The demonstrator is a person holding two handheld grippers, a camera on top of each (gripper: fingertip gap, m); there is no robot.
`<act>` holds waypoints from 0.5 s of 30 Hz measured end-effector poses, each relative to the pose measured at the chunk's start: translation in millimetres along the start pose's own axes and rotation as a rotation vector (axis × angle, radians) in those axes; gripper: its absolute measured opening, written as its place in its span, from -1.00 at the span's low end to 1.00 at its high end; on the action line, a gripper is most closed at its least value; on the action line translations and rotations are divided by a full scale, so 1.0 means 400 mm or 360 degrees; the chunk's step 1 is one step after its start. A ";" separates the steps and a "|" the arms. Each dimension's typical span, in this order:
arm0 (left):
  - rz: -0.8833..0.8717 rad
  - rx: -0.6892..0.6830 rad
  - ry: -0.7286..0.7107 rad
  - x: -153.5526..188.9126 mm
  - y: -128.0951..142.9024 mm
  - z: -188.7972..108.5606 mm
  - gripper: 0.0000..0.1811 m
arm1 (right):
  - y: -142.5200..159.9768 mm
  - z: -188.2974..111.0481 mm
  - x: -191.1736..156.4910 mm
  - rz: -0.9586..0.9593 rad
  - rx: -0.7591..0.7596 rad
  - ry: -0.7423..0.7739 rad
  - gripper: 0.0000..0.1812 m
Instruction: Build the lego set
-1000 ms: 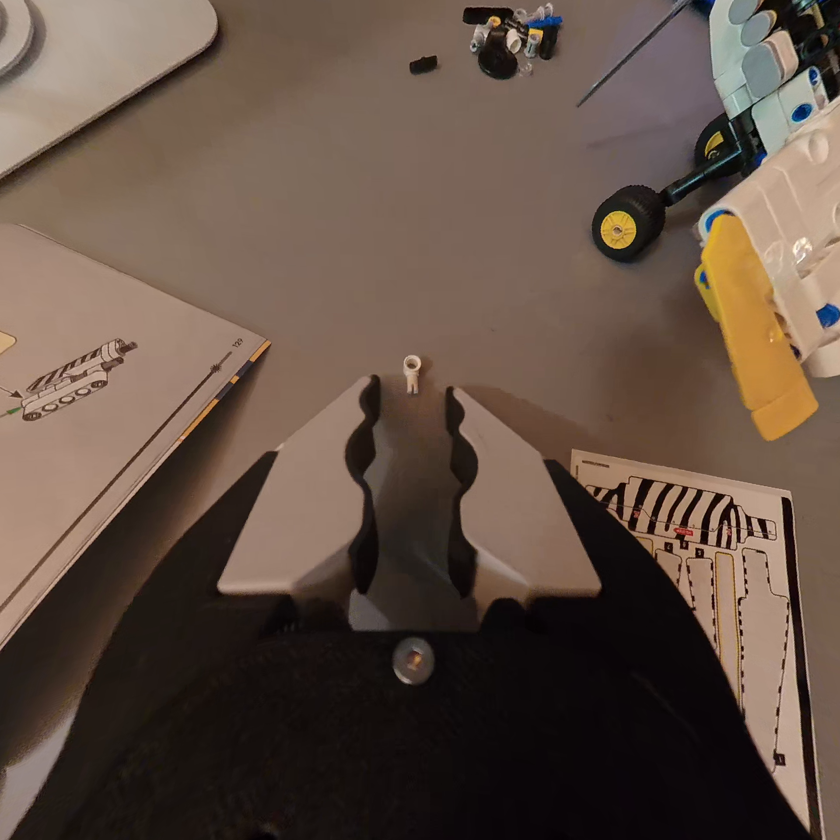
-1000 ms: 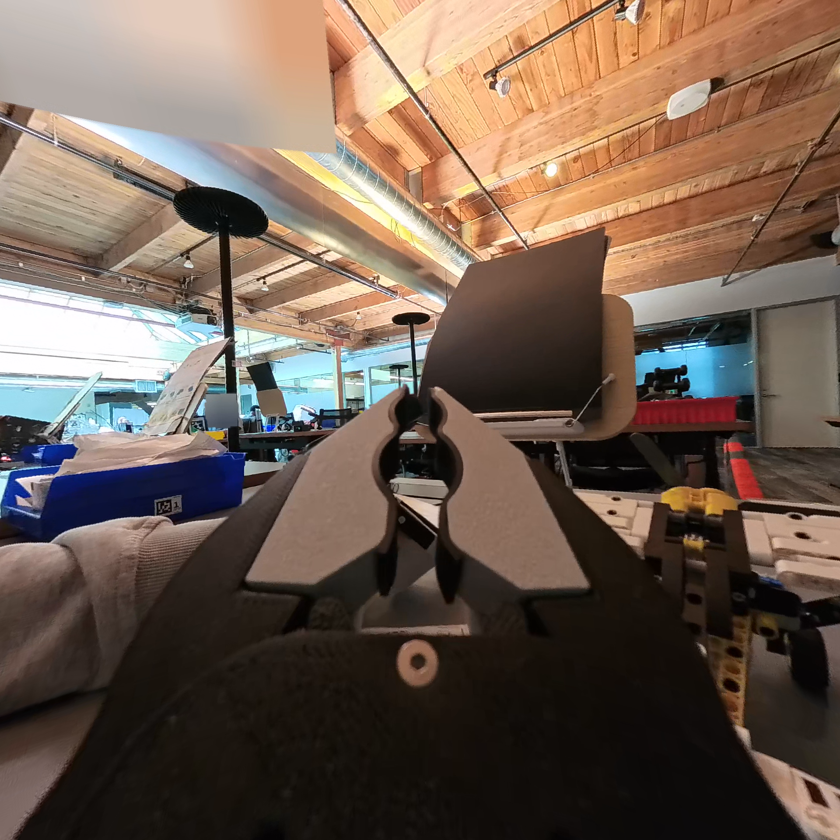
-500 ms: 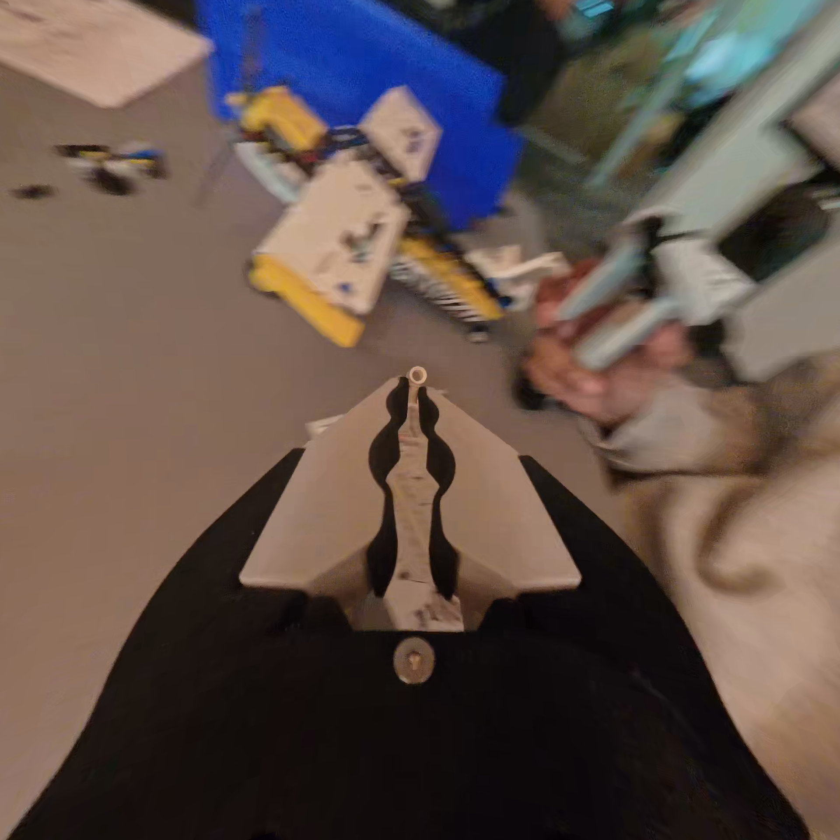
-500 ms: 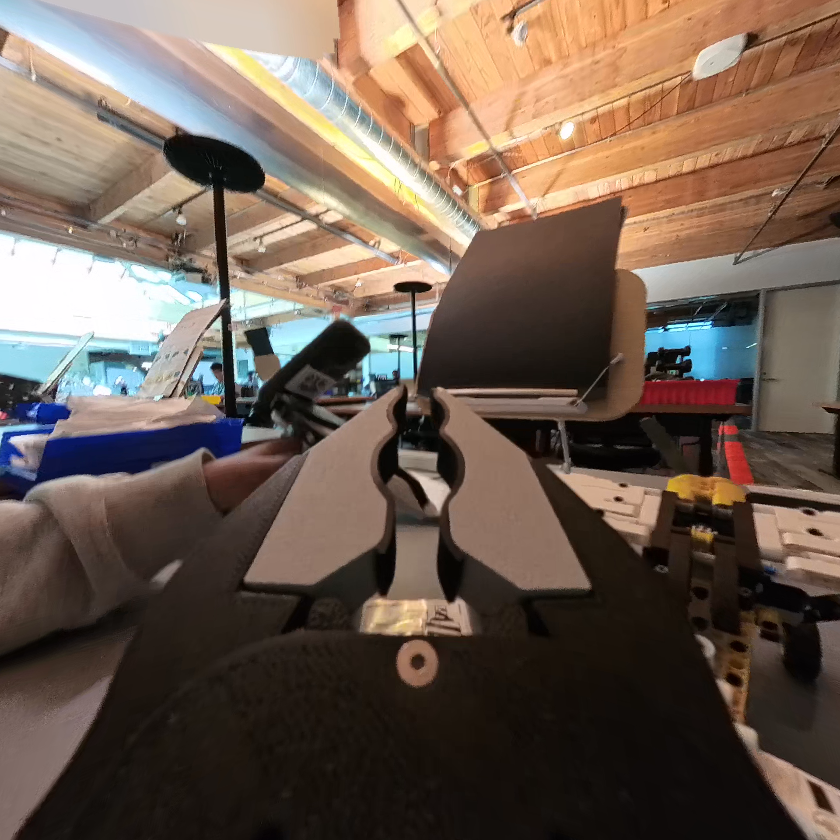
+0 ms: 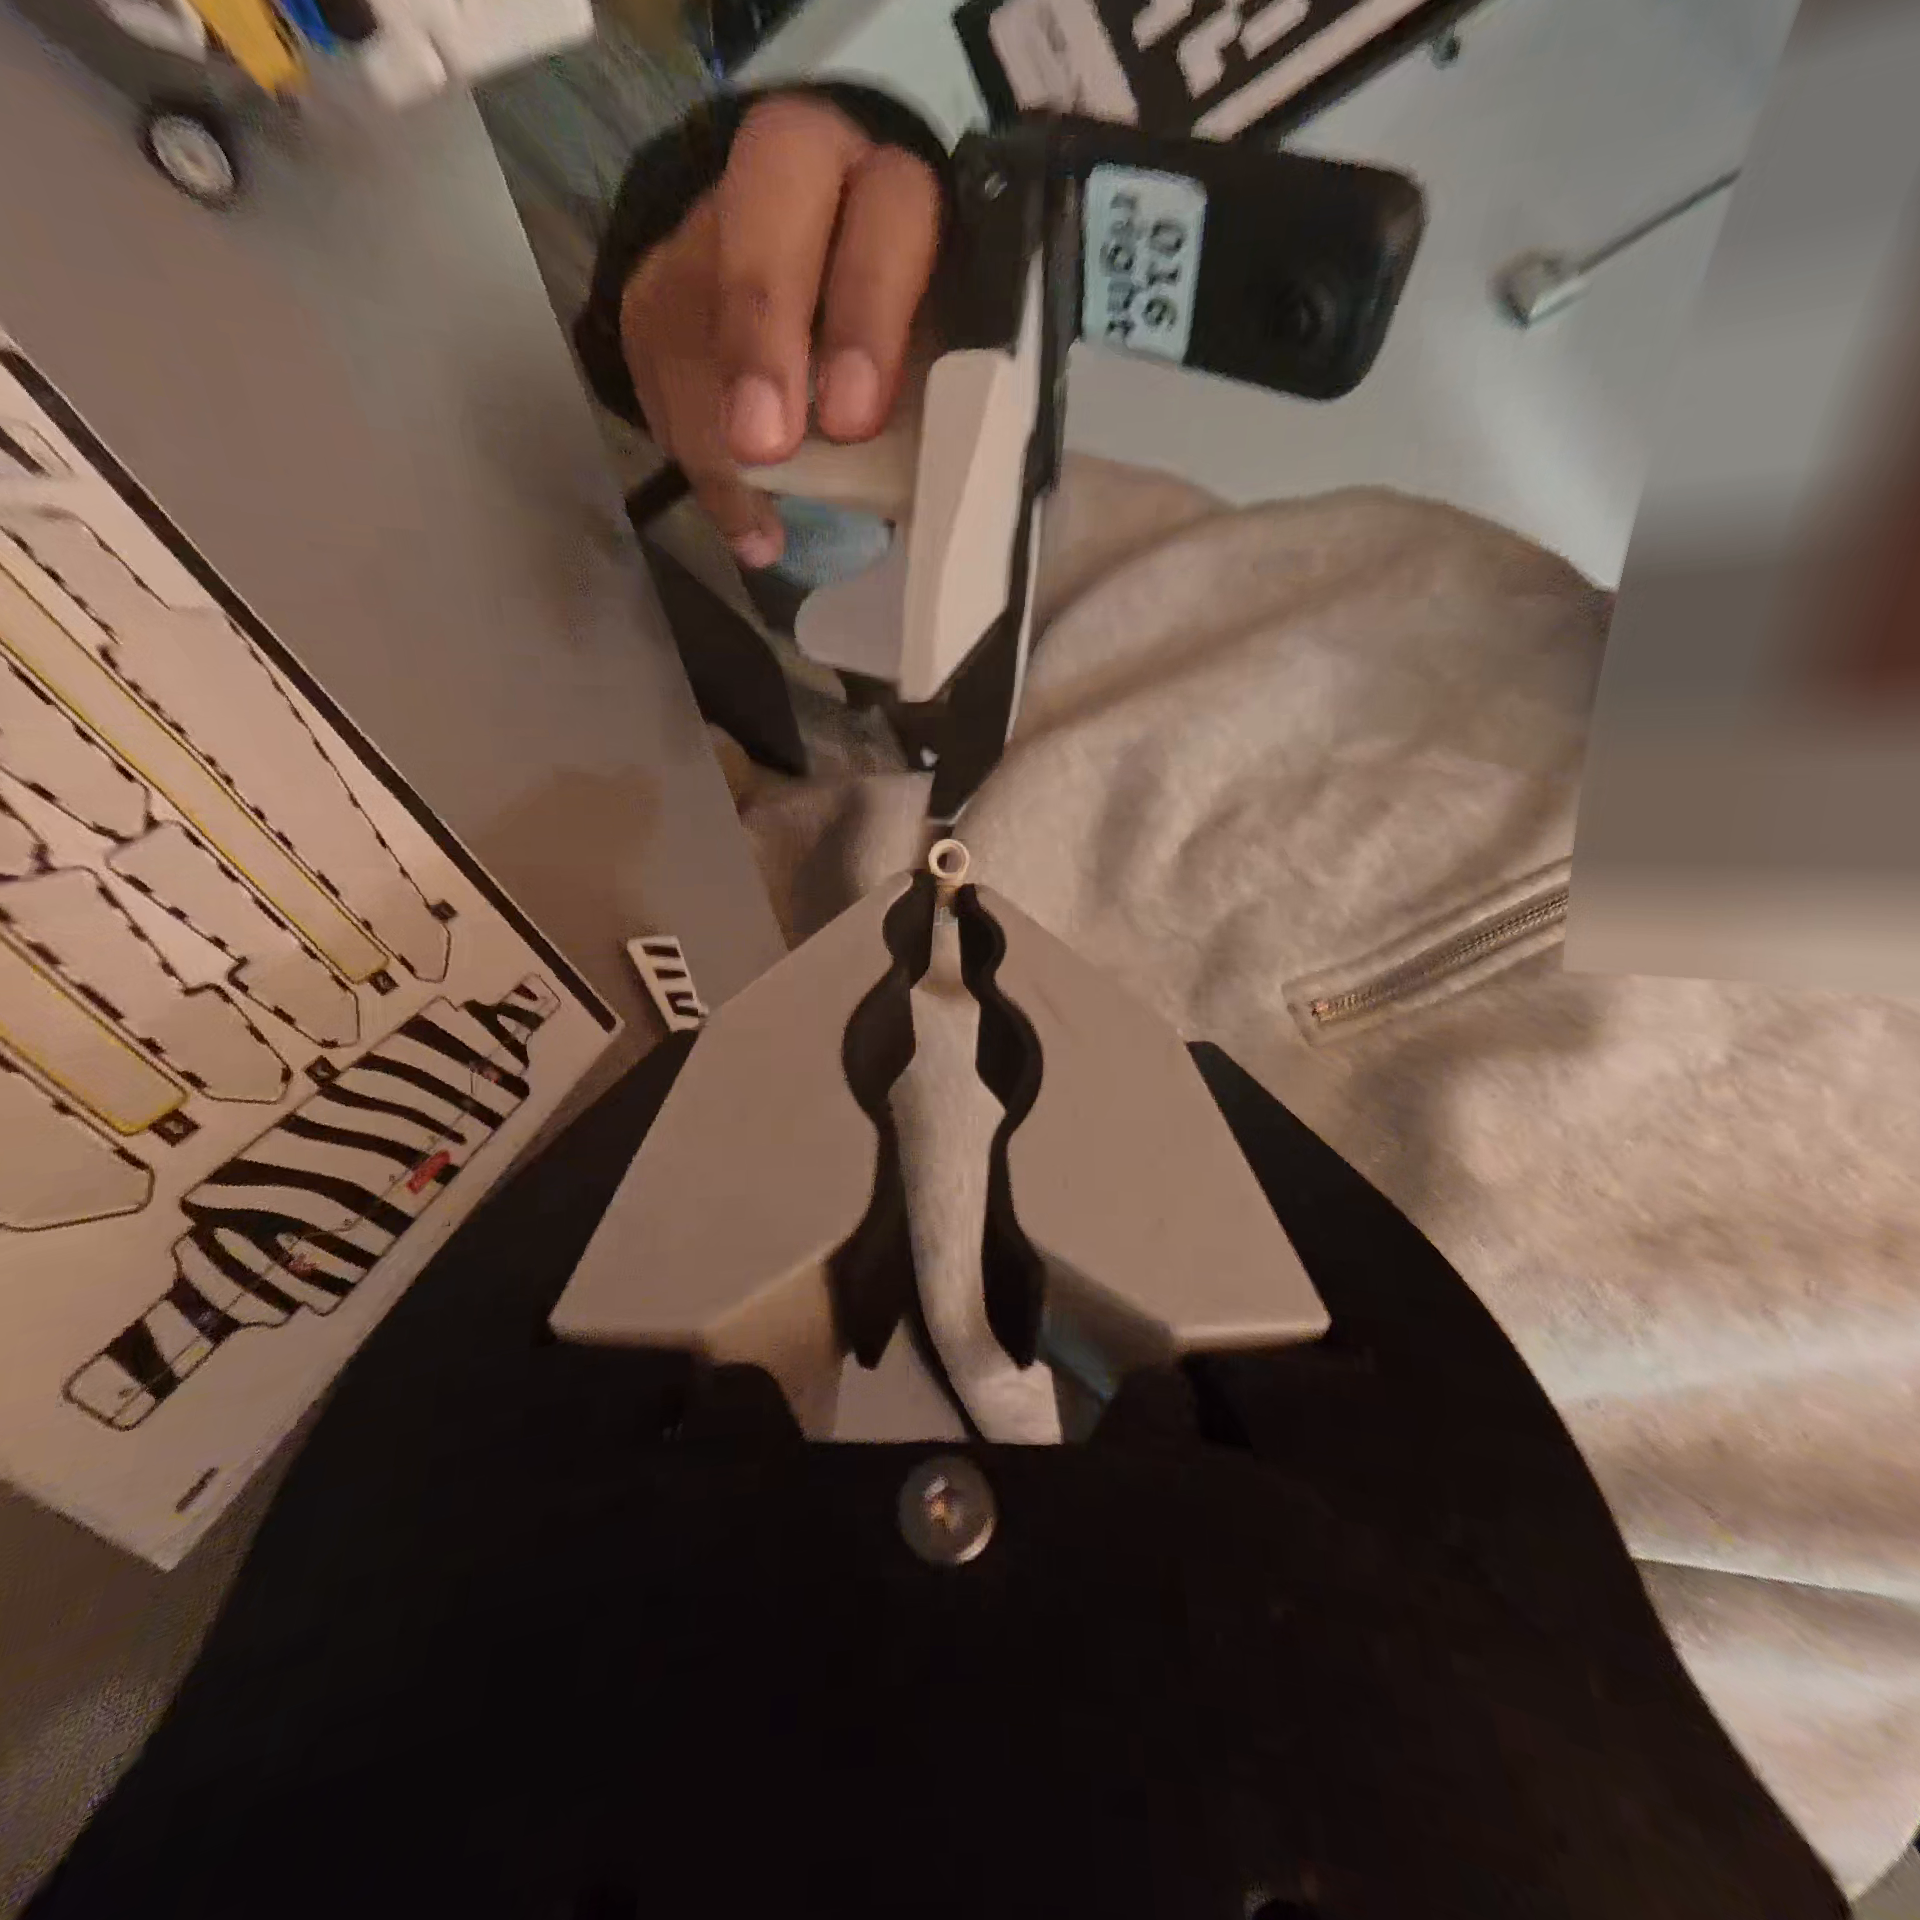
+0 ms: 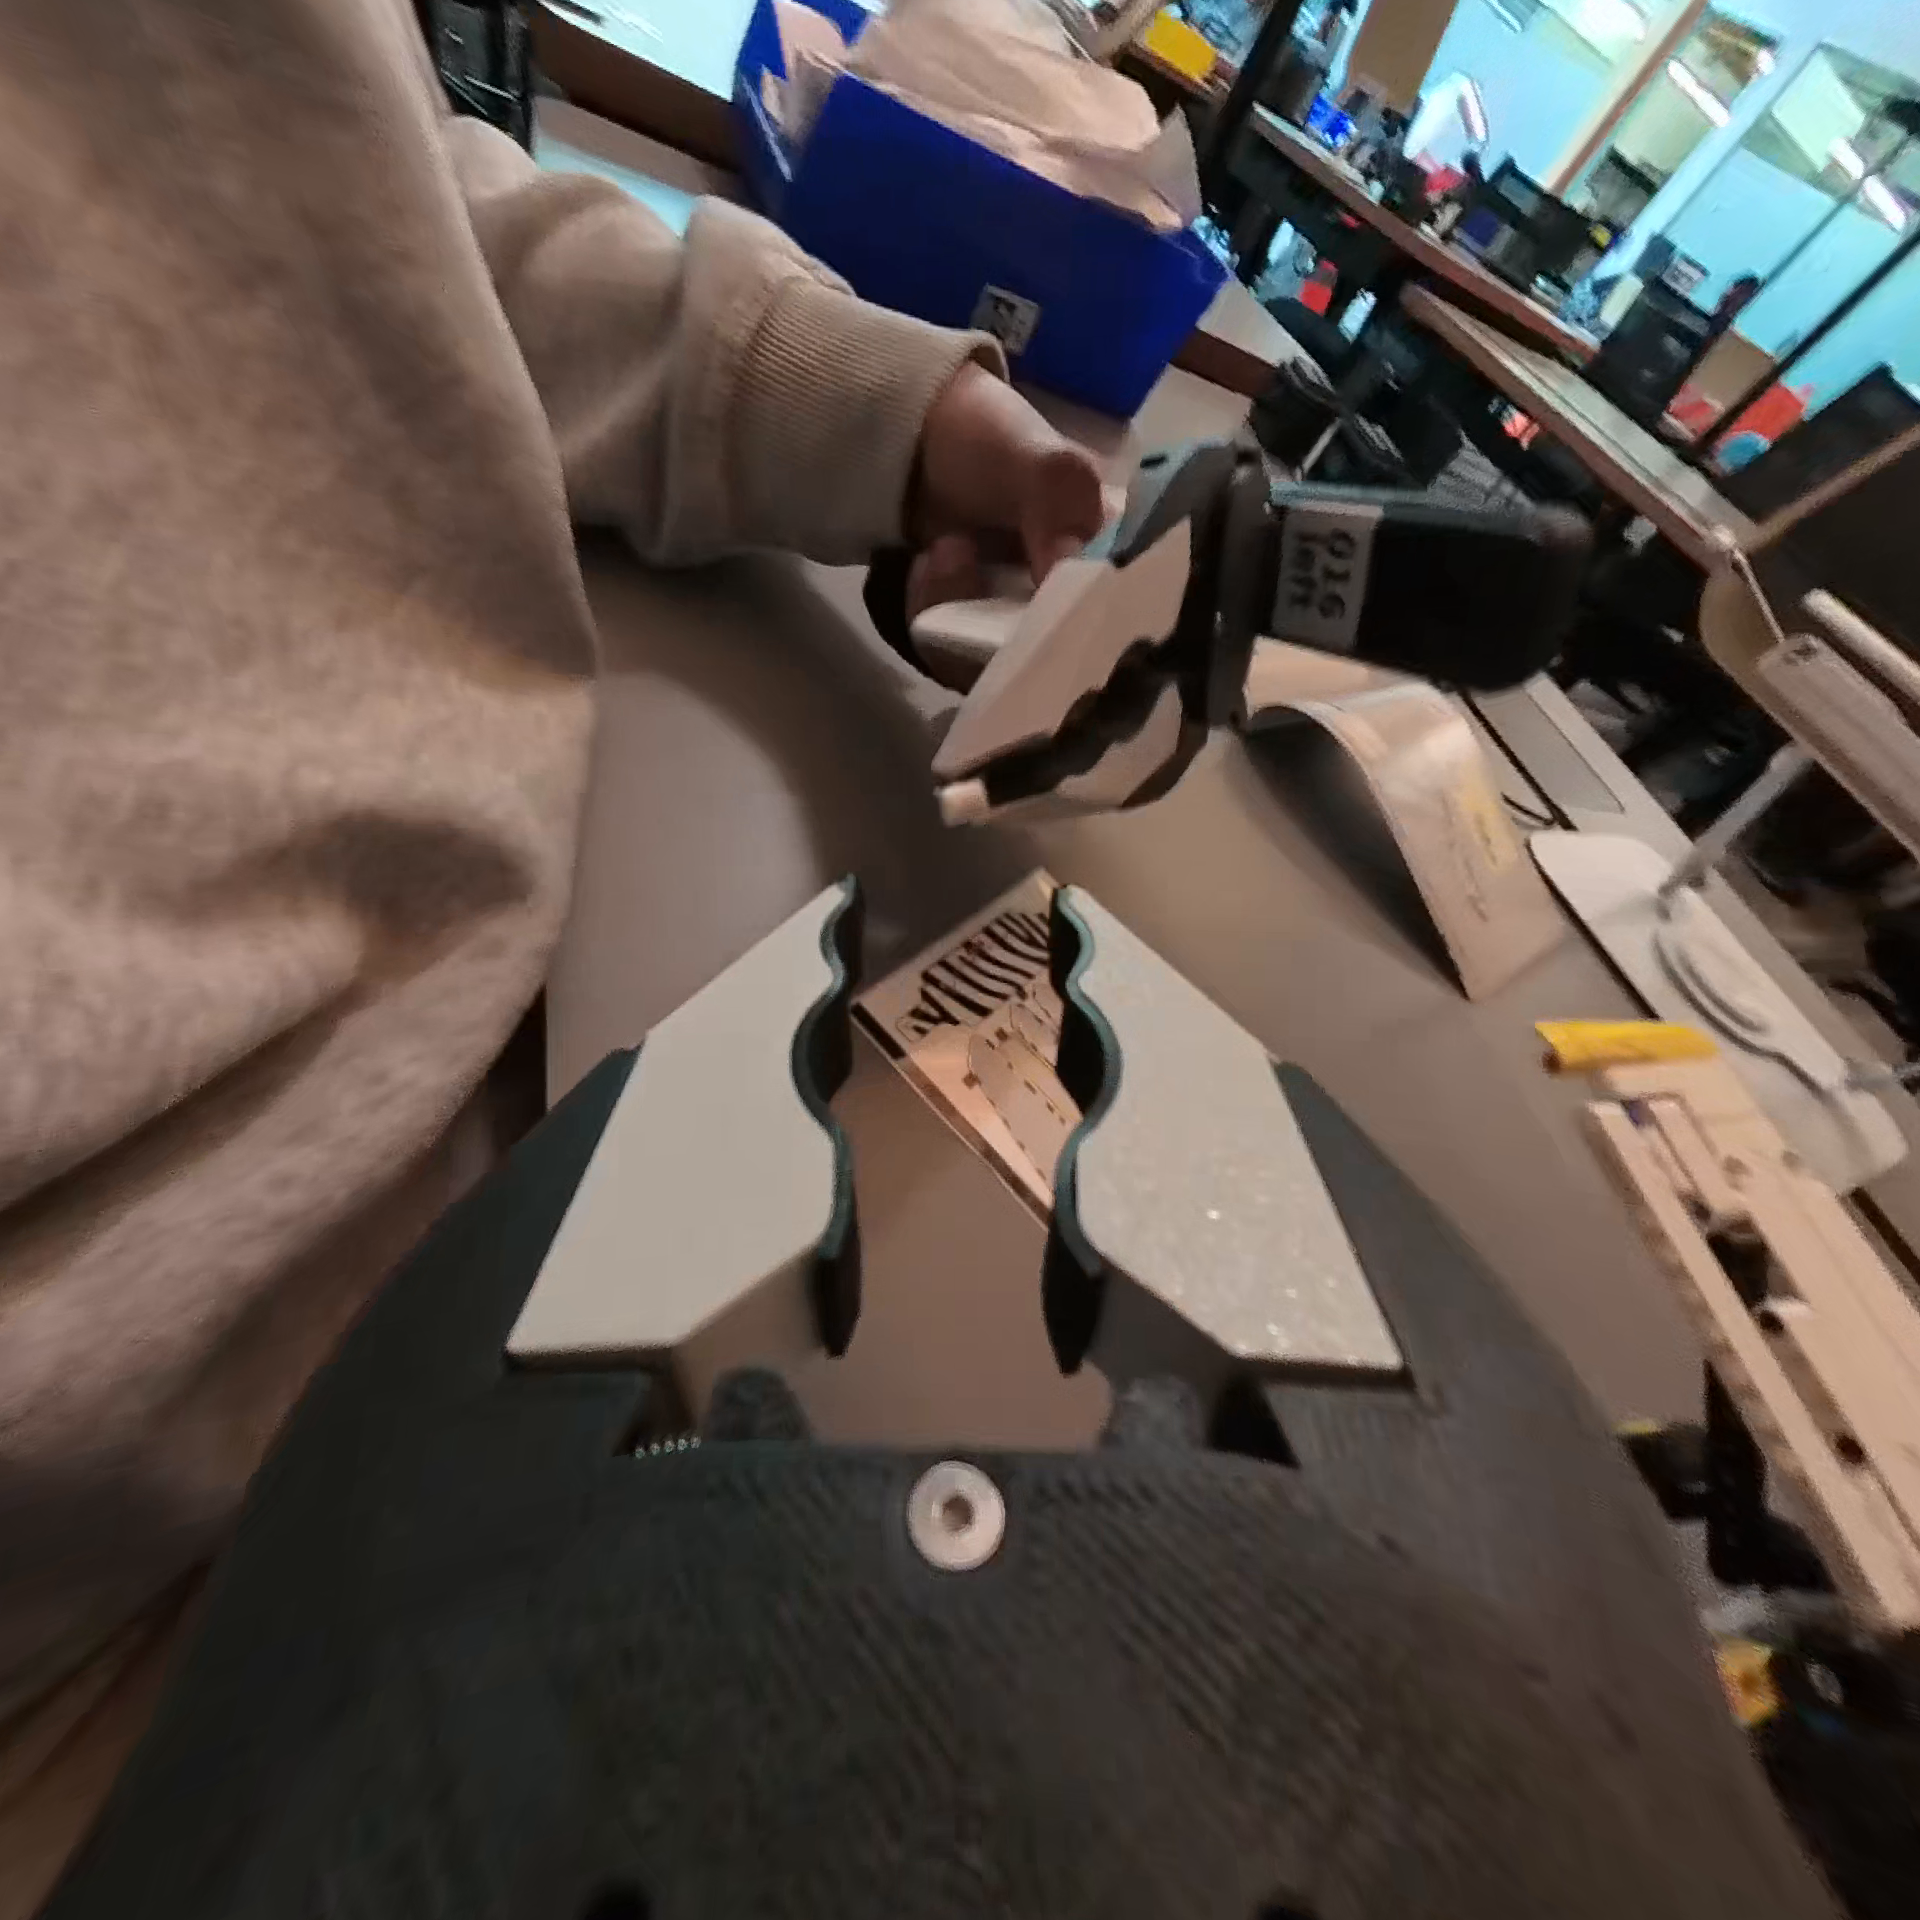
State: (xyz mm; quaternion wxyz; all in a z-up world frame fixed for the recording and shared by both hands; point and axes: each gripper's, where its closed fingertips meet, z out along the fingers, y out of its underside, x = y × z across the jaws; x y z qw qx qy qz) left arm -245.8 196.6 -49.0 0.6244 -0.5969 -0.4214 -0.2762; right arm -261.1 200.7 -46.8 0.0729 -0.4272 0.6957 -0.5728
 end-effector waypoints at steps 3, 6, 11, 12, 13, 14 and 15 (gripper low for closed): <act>-0.0010 -0.0112 0.0027 -0.004 0.027 0.023 -0.98 | -0.026 0.003 -0.009 -0.0115 0.0036 -0.0032 -0.77; -0.0028 -0.0139 0.0046 -0.008 0.035 0.035 -0.98 | -0.037 0.016 -0.045 -0.0110 0.0057 -0.0195 -0.80; -0.0035 -0.0196 0.0068 -0.005 0.050 0.046 -0.98 | -0.007 0.039 -0.076 -0.0145 -0.0038 -0.0308 -0.85; -0.0038 -0.0199 0.0069 -0.005 0.050 0.046 -0.98 | -0.006 0.039 -0.079 -0.0149 -0.0044 -0.0324 -0.87; -0.0041 -0.0202 0.0067 -0.007 0.051 0.047 -0.98 | -0.006 0.039 -0.081 -0.0152 -0.0047 -0.0334 -0.90; -0.0042 -0.0201 0.0070 -0.006 0.051 0.047 -0.98 | -0.007 0.039 -0.081 -0.0156 -0.0047 -0.0338 -0.93; -0.0043 -0.0199 0.0073 -0.006 0.050 0.047 -0.98 | -0.008 0.038 -0.080 -0.0156 -0.0049 -0.0341 -0.93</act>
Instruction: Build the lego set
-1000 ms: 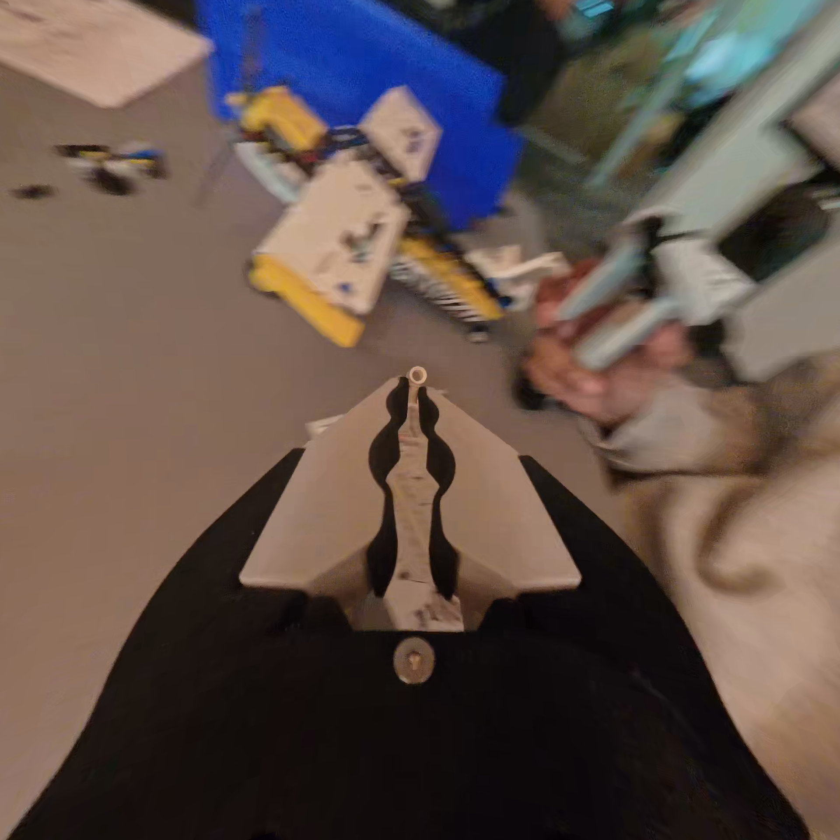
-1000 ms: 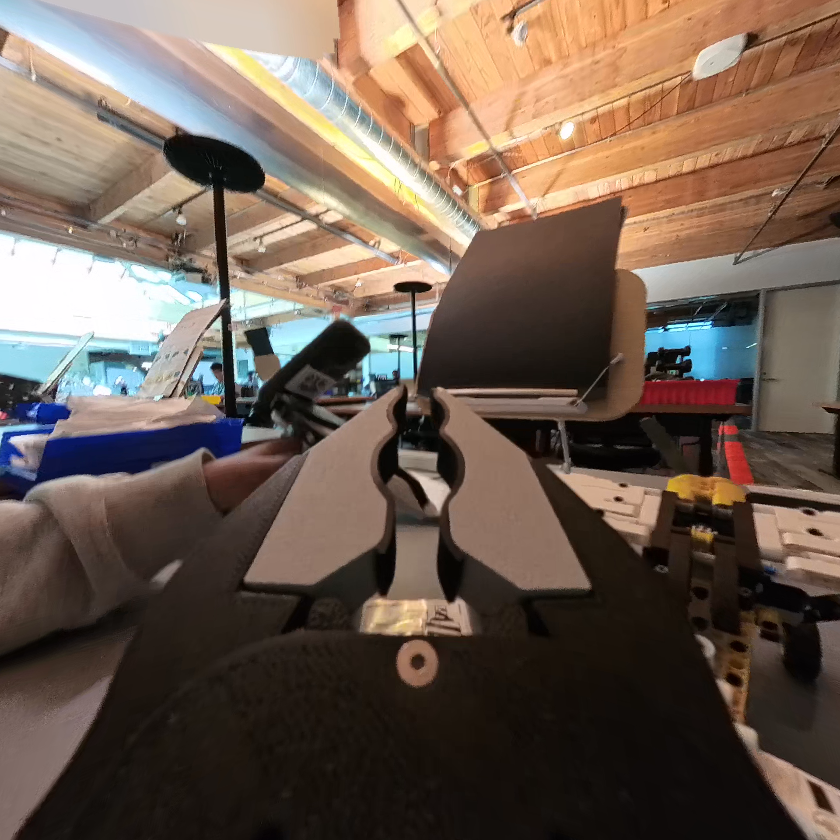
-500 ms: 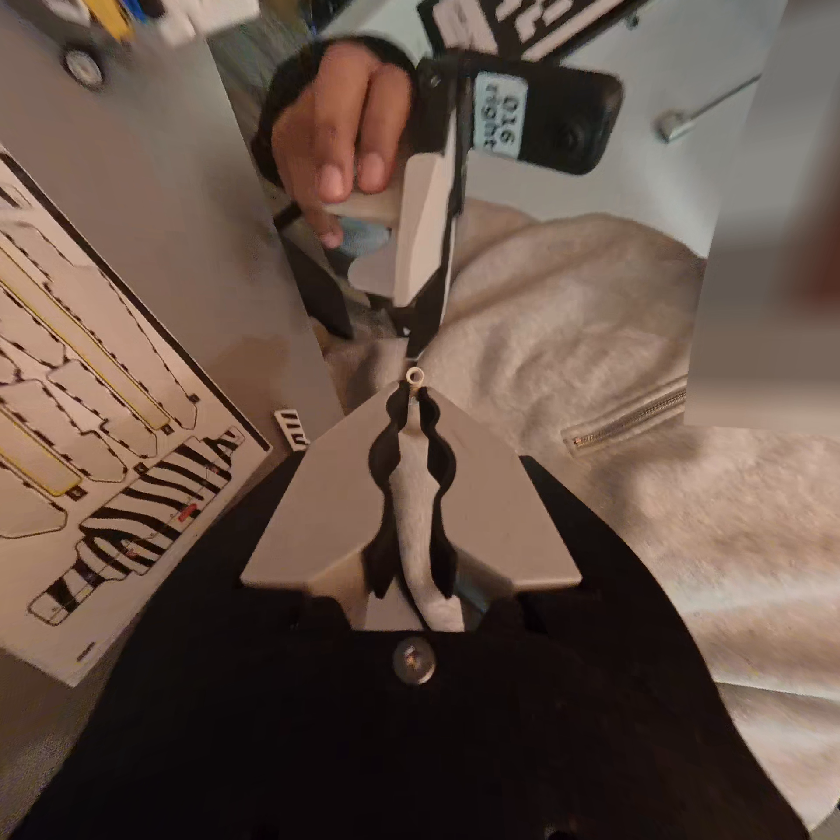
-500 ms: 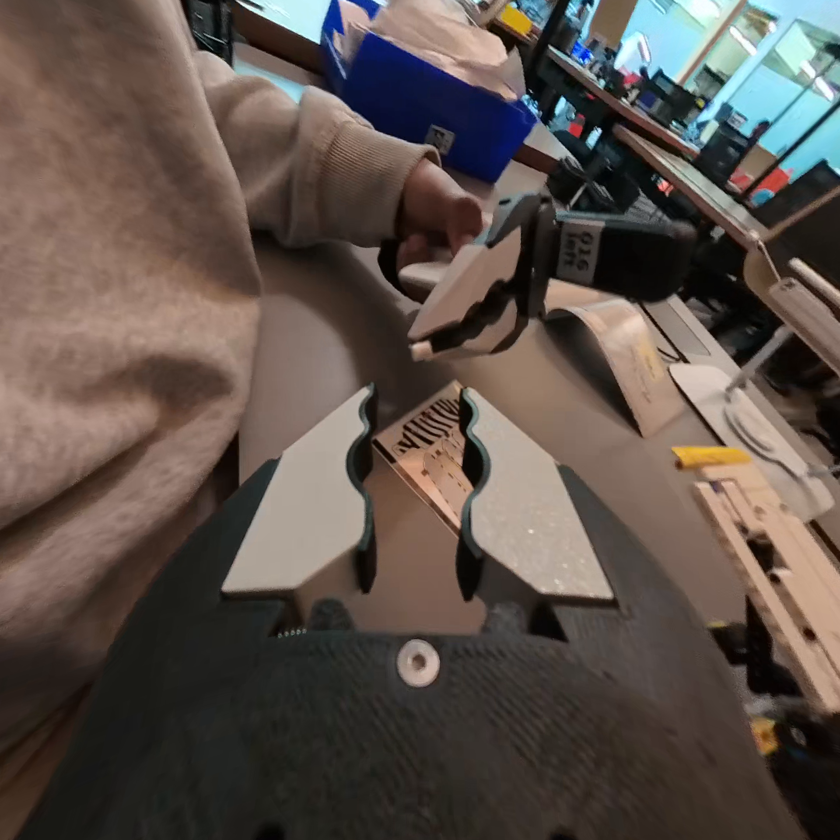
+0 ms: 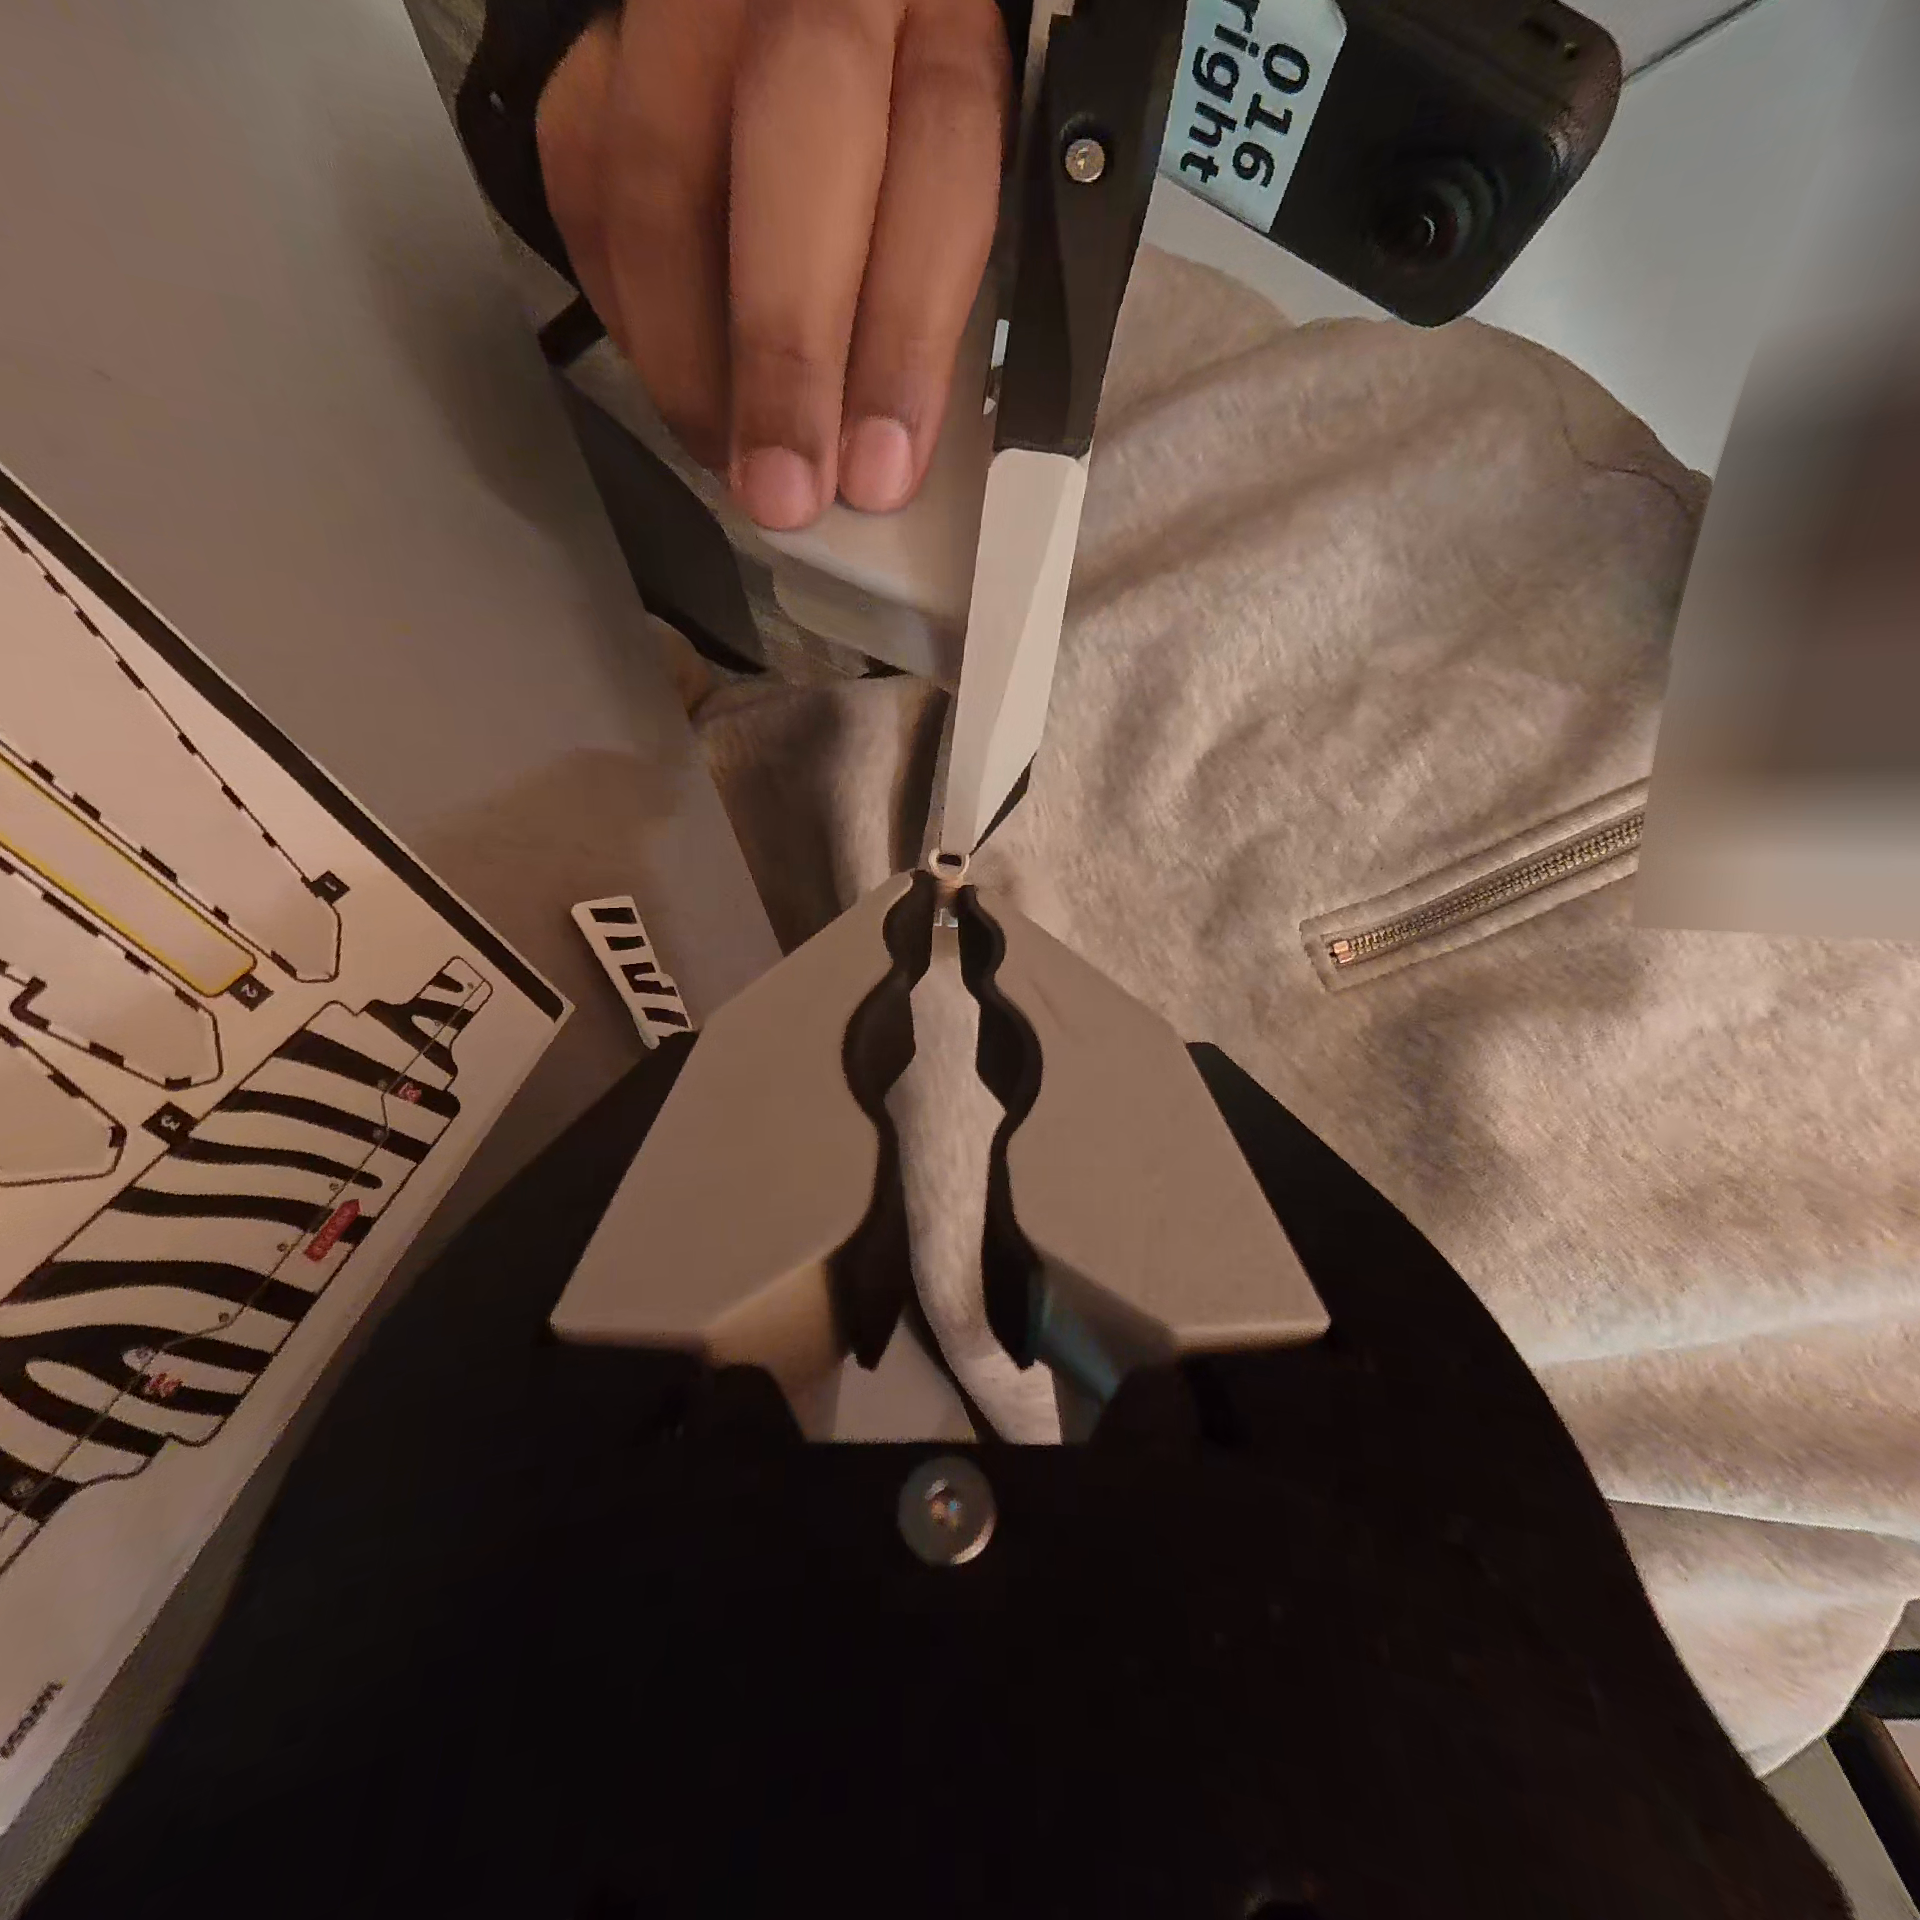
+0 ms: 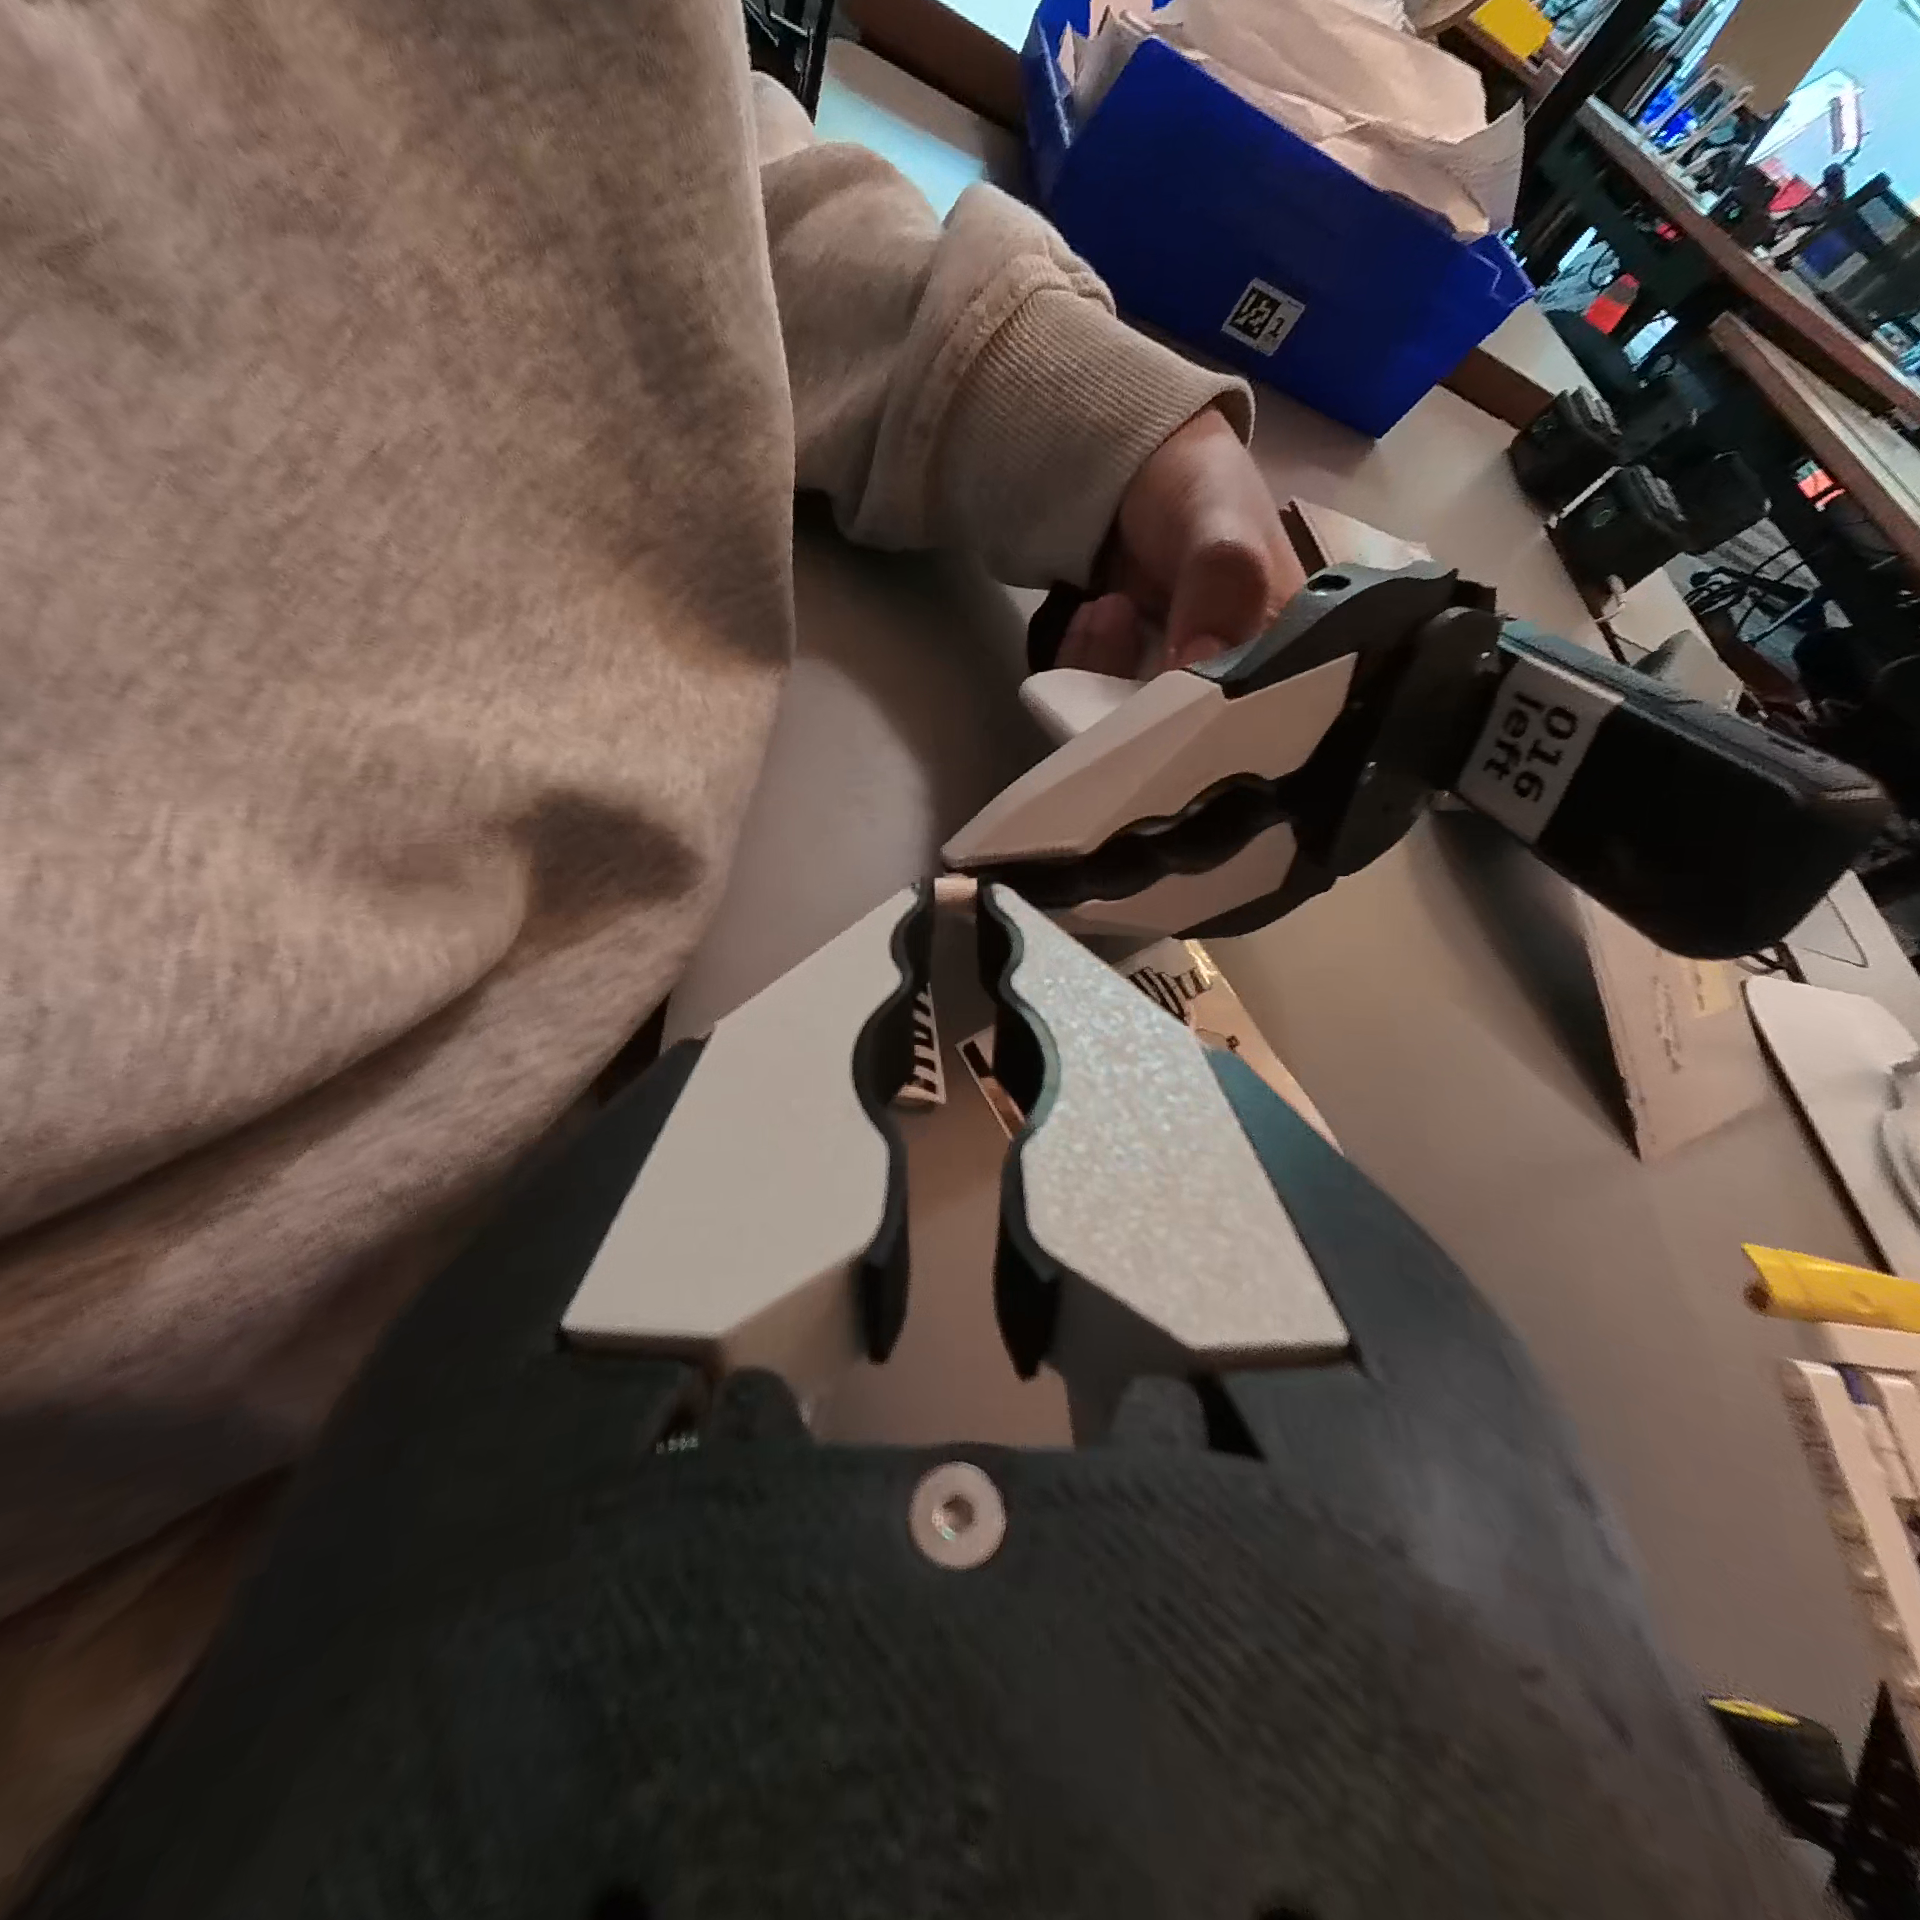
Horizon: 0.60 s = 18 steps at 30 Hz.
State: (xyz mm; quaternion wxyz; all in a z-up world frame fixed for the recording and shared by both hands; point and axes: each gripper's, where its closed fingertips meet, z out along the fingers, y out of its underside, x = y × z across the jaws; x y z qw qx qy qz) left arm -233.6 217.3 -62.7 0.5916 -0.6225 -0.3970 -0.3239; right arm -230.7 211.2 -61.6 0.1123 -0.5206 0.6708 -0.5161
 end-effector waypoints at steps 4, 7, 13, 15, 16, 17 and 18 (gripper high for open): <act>0.0001 -0.0001 0.0001 0.000 0.001 -0.002 -0.98 | -0.001 0.001 0.002 0.0019 0.0008 -0.0006 -0.94; 0.0044 0.0023 -0.0041 -0.009 -0.004 -0.005 -0.97 | 0.005 0.002 0.003 0.0059 0.0002 0.0002 -0.94; 0.0264 0.0280 -0.0556 -0.048 -0.028 -0.038 -0.71 | 0.038 -0.067 0.048 0.0419 0.0004 0.0345 -0.94; 0.0299 0.0216 -0.0871 -0.081 0.014 -0.032 -0.64 | 0.048 -0.089 0.038 0.0633 0.0035 0.0441 -0.94; 0.0310 0.0176 -0.1050 -0.100 0.036 -0.033 -0.64 | 0.052 -0.093 0.026 0.0749 0.0051 0.0479 -0.94; 0.0330 0.0154 -0.1205 -0.114 0.055 -0.033 -0.64 | 0.053 -0.091 0.010 0.0867 0.0068 0.0502 -0.93; 0.0360 0.0151 -0.1327 -0.121 0.068 -0.031 -0.65 | 0.052 -0.083 -0.012 0.0977 0.0086 0.0510 -0.93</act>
